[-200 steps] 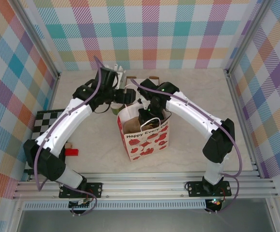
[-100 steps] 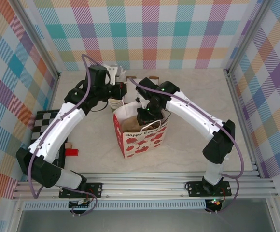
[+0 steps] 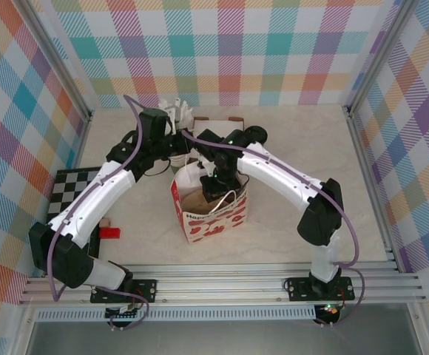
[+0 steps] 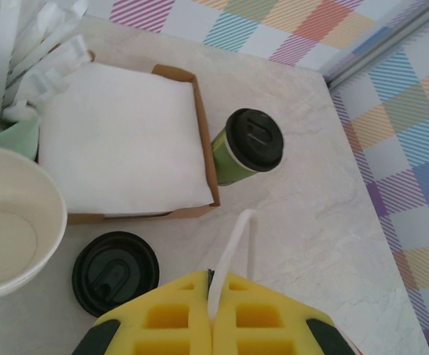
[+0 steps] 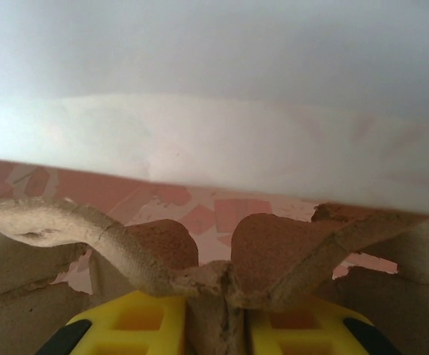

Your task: Pack the takeout coffee

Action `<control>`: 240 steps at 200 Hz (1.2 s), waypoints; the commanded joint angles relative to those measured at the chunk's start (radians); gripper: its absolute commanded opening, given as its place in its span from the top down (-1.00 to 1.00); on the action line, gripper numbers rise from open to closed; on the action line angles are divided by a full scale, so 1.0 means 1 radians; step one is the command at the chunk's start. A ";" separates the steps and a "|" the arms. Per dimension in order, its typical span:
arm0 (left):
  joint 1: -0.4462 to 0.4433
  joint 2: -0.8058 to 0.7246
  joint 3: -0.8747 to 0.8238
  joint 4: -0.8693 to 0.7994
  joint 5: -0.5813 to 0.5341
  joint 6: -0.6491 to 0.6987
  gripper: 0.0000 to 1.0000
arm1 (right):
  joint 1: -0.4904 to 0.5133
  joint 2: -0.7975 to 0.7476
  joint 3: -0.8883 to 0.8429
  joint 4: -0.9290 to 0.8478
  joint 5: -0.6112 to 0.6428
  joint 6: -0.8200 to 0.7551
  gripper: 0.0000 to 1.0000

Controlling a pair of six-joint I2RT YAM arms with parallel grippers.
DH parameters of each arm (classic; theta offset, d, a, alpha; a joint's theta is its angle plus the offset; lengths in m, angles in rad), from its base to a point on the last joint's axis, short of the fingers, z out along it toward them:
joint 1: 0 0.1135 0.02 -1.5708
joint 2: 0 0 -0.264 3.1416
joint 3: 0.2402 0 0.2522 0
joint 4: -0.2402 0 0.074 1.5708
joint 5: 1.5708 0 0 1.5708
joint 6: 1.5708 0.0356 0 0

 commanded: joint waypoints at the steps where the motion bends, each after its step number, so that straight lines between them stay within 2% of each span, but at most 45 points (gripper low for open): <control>1: 0.011 -0.077 -0.050 0.188 -0.043 -0.070 1.00 | 0.011 0.012 0.025 -0.071 -0.006 -0.017 0.60; 28: 0.011 -0.149 -0.117 0.227 -0.112 -0.068 1.00 | 0.015 -0.021 0.028 -0.049 0.005 -0.030 0.61; 78: 0.011 -0.150 -0.145 0.205 -0.136 -0.093 1.00 | 0.035 -0.070 0.002 -0.016 -0.006 -0.110 0.59; 103: 0.011 -0.169 -0.187 0.313 -0.078 -0.099 1.00 | 0.038 -0.049 -0.028 -0.016 -0.031 -0.095 0.59; 136: 0.011 -0.254 -0.285 0.437 -0.092 -0.086 1.00 | 0.039 -0.010 -0.031 -0.059 -0.049 -0.106 0.60; 167: 0.012 -0.256 -0.273 0.371 -0.161 -0.073 1.00 | 0.054 -0.076 -0.077 -0.017 -0.075 -0.165 0.60; 197: 0.012 -0.251 -0.323 0.463 -0.142 -0.098 1.00 | 0.055 -0.110 -0.134 0.032 -0.124 -0.195 0.60; 240: 0.008 -0.339 -0.441 0.701 -0.013 -0.081 1.00 | 0.054 0.013 -0.064 -0.047 -0.008 -0.068 0.62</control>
